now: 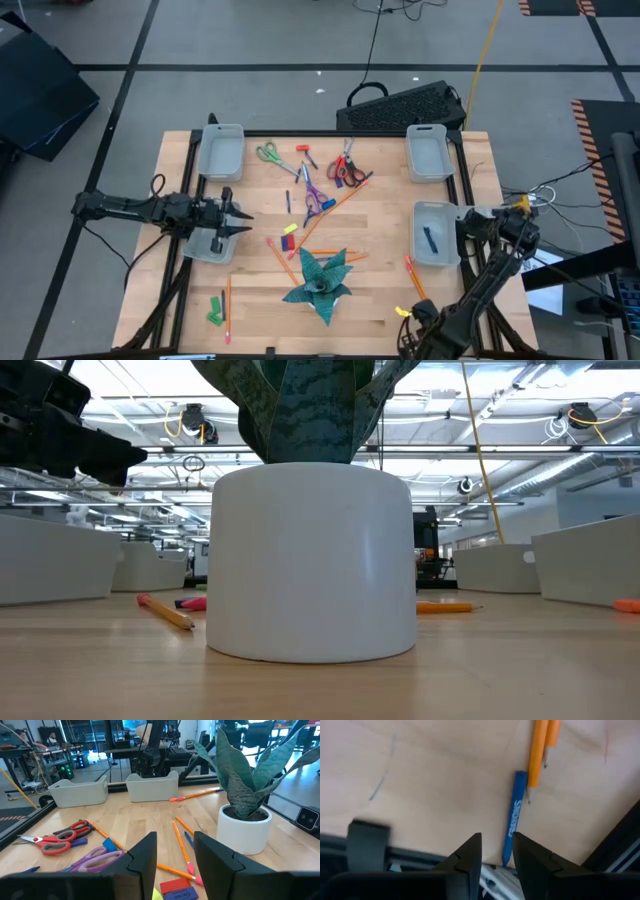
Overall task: Sort crayons/erasers/pens/pencils in bins
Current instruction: Put the blue crayon into the bottom right gray bin
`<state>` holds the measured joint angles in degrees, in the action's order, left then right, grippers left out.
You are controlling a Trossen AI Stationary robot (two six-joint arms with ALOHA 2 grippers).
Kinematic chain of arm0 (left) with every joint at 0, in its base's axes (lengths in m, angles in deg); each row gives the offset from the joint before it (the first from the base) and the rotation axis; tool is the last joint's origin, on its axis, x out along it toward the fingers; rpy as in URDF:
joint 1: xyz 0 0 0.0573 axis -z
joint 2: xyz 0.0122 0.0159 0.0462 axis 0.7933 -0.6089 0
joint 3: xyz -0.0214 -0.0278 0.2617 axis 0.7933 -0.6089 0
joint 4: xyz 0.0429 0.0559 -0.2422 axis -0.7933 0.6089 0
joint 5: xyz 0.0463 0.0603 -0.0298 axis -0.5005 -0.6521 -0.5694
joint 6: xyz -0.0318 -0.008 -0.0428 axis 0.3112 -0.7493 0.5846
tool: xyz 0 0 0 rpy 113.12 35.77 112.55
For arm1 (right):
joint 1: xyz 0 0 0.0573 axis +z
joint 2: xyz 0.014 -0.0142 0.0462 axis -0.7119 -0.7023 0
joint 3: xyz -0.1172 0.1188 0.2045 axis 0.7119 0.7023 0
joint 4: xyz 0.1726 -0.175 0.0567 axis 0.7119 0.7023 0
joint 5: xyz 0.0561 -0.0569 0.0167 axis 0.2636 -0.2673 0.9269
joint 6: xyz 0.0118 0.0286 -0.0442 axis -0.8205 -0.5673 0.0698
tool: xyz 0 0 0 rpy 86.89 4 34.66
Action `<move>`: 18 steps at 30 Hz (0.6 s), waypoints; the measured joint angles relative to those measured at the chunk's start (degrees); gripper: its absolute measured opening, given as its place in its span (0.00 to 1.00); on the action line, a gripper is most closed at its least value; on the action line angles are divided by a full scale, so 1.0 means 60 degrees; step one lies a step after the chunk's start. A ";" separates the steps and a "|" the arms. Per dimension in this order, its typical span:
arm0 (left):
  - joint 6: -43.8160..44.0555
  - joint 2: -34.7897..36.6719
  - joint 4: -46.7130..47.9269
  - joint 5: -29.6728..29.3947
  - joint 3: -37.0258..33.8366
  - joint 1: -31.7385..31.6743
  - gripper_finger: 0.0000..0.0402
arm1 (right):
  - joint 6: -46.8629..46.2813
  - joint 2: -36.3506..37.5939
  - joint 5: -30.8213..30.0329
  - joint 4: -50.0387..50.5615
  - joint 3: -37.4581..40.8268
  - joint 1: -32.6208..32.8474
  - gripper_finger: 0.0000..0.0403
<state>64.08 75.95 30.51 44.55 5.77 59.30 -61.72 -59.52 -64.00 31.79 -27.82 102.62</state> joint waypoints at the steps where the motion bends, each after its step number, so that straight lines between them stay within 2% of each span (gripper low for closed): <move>1: 0.0000 -0.0002 -0.0001 0.0000 0.0002 0.0002 0.33 | 0.0026 0.0000 0.0002 -0.0025 0.0061 0.0000 0.25; 6: 0.0000 -0.0002 -0.0004 0.0000 0.0000 0.0002 0.33 | 0.0165 0.0000 0.0493 -0.0594 0.0528 0.0000 0.25; 18: 0.0000 0.0000 -0.0004 0.0000 0.0003 0.0000 0.33 | 0.0079 0.0098 0.0624 -0.2459 0.1722 -0.0011 0.25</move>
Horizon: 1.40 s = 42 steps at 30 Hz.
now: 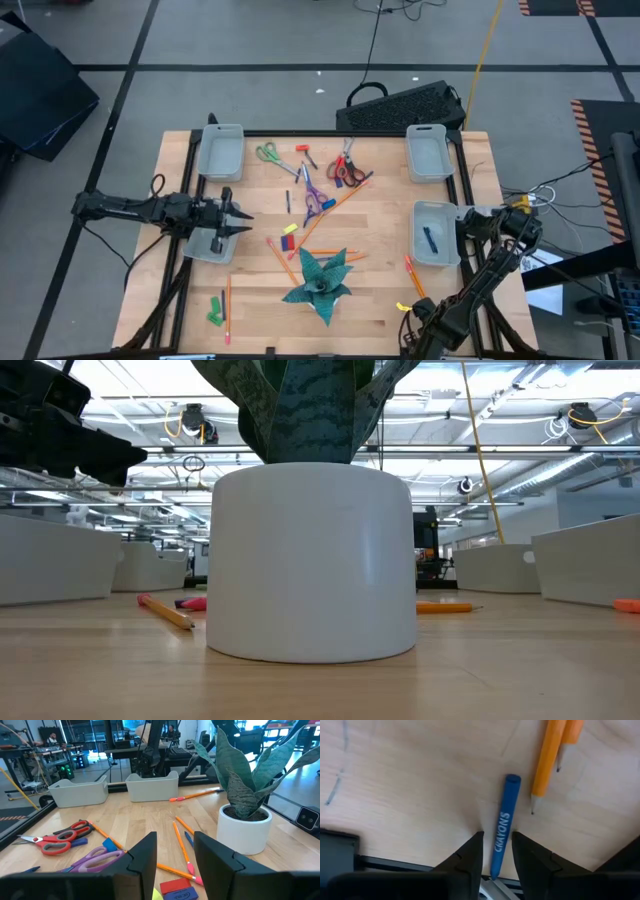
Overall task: Sort crayons/erasers/pens/pencils in bins
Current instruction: Put the blue crayon into the bottom right gray bin
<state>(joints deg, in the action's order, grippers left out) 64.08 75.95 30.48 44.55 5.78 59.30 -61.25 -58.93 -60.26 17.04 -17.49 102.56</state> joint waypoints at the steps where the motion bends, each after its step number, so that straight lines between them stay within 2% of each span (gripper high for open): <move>1: 0.0000 0.0000 0.0004 0.0000 -0.0003 0.0000 0.33 | -0.0036 -0.0003 -0.0017 0.0002 0.0034 0.0000 0.24; 12: 0.0000 -0.0001 0.0003 0.0000 -0.0003 0.0004 0.33 | -0.0063 -0.0044 -0.0054 0.0005 0.0091 0.0004 0.08; 20: 0.0000 0.0000 0.0002 0.0000 -0.0003 0.0001 0.33 | -0.0047 0.0271 -0.0284 -0.0051 0.0109 -0.0076 0.07; 28: 0.0000 -0.0004 0.0016 0.0000 -0.0003 0.0002 0.33 | 0.0183 0.1443 -0.3213 0.0317 0.0149 -0.0332 0.07; 32: 0.0000 -0.0003 0.0010 0.0000 -0.0003 0.0002 0.33 | 0.1261 0.2208 -0.4630 0.0499 0.0124 -0.0776 0.07; 35: 0.0000 -0.0003 0.0007 -0.0001 -0.0003 0.0000 0.33 | 0.2302 0.2853 -0.5551 0.1378 0.0126 -0.1355 0.07; 38: 0.0000 0.0000 0.0007 -0.0004 -0.0003 0.0004 0.33 | 0.3438 0.3642 -0.5991 0.2436 0.0124 -0.2088 0.07; 42: 0.0000 0.0000 0.0007 -0.0004 0.0000 0.0003 0.33 | 0.4774 0.4573 -0.5990 0.4220 0.0119 -0.3396 0.07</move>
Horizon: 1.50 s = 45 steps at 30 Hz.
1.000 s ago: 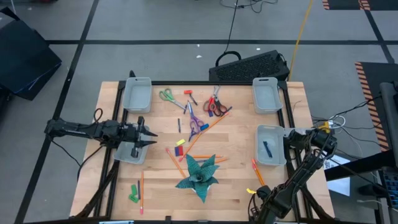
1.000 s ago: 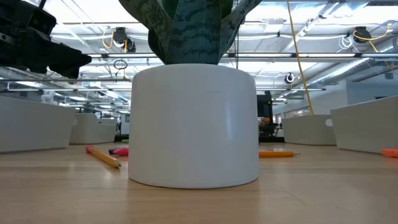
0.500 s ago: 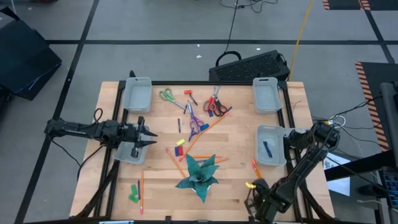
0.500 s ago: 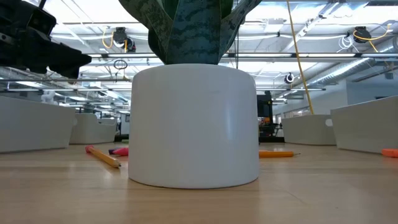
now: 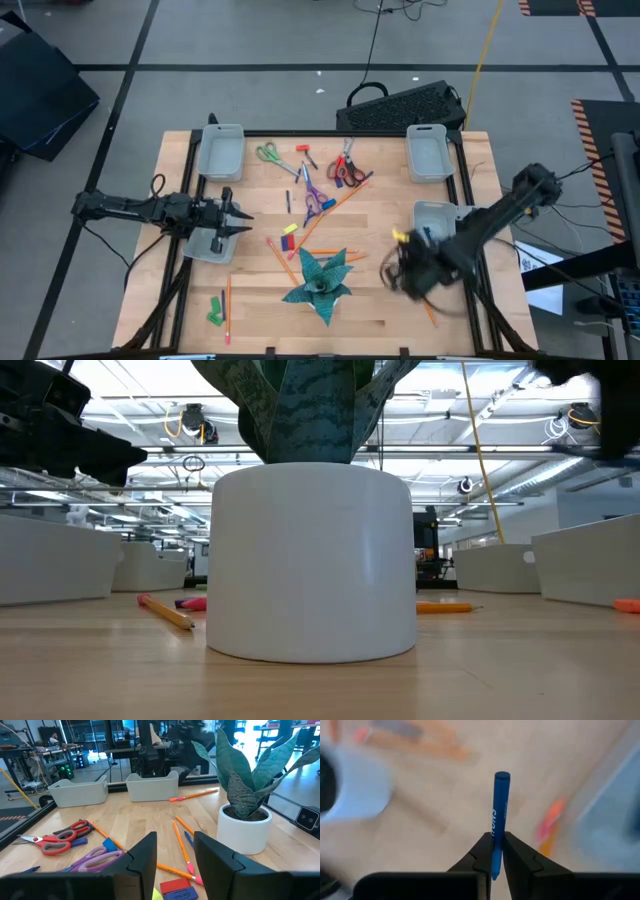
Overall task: Sort crayons/erasers/pens/pencils in bins
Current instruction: Put the blue crayon into the bottom right gray bin
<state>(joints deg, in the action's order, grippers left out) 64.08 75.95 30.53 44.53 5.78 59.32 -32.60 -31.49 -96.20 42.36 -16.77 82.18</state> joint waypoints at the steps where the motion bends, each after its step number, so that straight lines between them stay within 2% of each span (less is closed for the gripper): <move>1: 0.0000 -0.0002 0.0000 0.0000 -0.0003 0.0000 0.33 | 0.0261 0.0229 0.0006 0.0499 -0.0003 -0.0346 0.07; 7: 0.0000 -0.0003 -0.0003 0.0000 -0.0003 0.0000 0.33 | 0.1303 0.1092 0.0084 0.3438 0.0004 -0.2063 0.07; 10: 0.0000 -0.0001 -0.0001 0.0000 -0.0001 -0.0002 0.33 | 0.1680 0.1401 0.0350 0.3776 0.0407 -0.2598 0.07; 19: 0.0000 0.0000 0.0000 0.0003 0.0000 0.0000 0.33 | 0.2210 0.2120 0.2157 0.0959 0.3851 -0.3394 0.07; 24: 0.0000 -0.0002 -0.0002 0.0000 -0.0001 0.0000 0.33 | 0.2160 0.2123 0.2592 0.0103 0.4700 -0.3394 0.11; 32: 0.0000 -0.0002 0.0000 0.0001 -0.0002 -0.0002 0.33 | 0.2267 0.2118 0.2379 0.0846 0.3841 -0.3391 0.27; 39: 0.0000 0.0000 0.0000 0.0000 -0.0003 0.0000 0.33 | 0.2805 0.2064 0.0587 0.1132 0.1823 -0.3221 0.32; 42: 0.0000 -0.0004 0.0000 0.0000 -0.0003 -0.0002 0.33 | 0.3631 0.1792 -0.0238 0.0640 0.1114 -0.3181 0.32; 45: 0.0000 -0.0003 -0.0003 0.0003 0.0000 -0.0003 0.33 | 0.4942 0.1398 -0.0752 -0.0592 0.0684 -0.3221 0.32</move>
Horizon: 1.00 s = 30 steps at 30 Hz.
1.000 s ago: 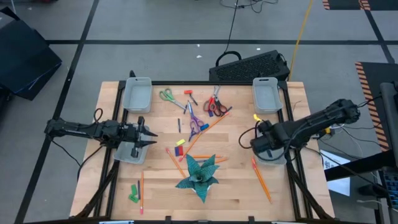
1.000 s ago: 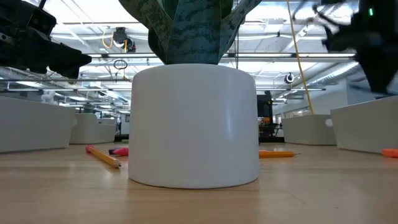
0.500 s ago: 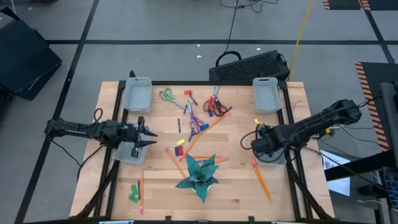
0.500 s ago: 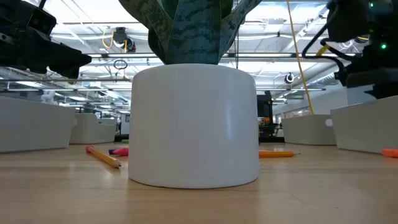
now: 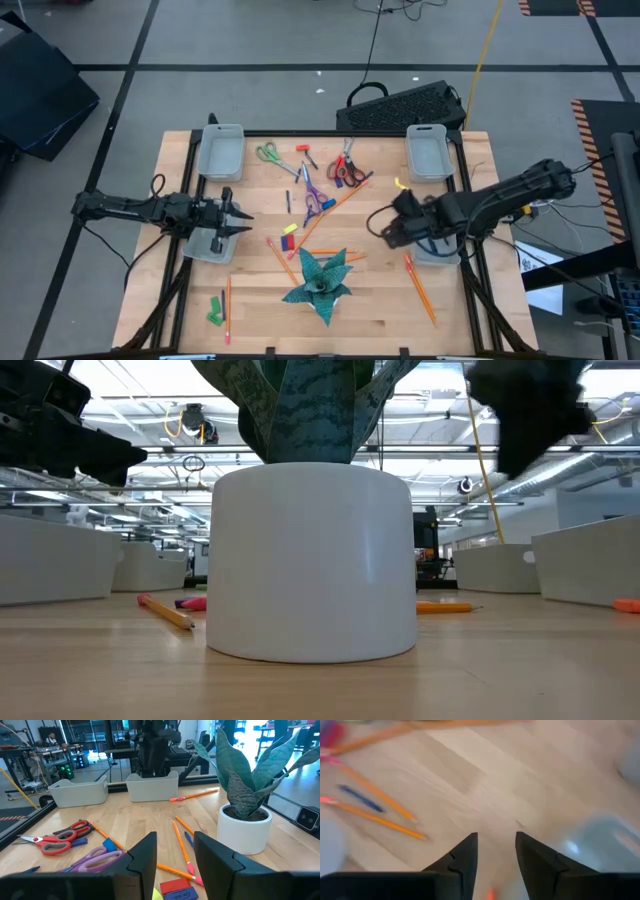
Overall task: Sort crayons/erasers/pens/pencils in bins
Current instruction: Put the blue crayon into the bottom right gray bin
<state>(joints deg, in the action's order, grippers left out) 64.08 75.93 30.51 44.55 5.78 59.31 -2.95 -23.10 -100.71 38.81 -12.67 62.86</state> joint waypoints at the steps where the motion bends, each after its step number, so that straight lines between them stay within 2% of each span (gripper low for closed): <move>1: 0.0000 0.0003 0.0003 -0.0001 -0.0003 0.0003 0.33 | 0.0505 -0.0142 -0.0022 -0.0570 -0.0067 -0.0046 0.32; 7: 0.0000 0.0002 0.0001 -0.0002 0.0000 0.0002 0.33 | 0.4094 -0.0922 0.0368 -0.4664 -0.0115 -0.0471 0.32; 13: 0.0000 0.0003 0.0002 -0.0003 -0.0003 0.0003 0.33 | 0.6943 -0.1711 0.1018 -0.7056 -0.0115 -0.1025 0.32; 21: -0.0003 -0.0001 -0.0597 -0.0006 -0.0003 0.0003 0.33 | 0.8899 -0.2712 0.1795 -0.7607 -0.0115 -0.1931 0.32; 27: 0.0607 -0.0001 -0.1283 -0.0021 0.0001 0.0003 0.33 | 1.0412 -0.3536 0.3637 -0.8472 -0.0211 -0.2982 0.32; 30: 0.0706 0.0003 -0.1261 -0.0010 0.0001 0.0003 0.33 | 1.1371 -0.4250 0.4139 -0.8512 -0.0729 -0.3417 0.32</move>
<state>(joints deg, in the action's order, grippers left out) 68.31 75.95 22.94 44.49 5.79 59.32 65.28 -48.60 -75.88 -12.26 -17.04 42.35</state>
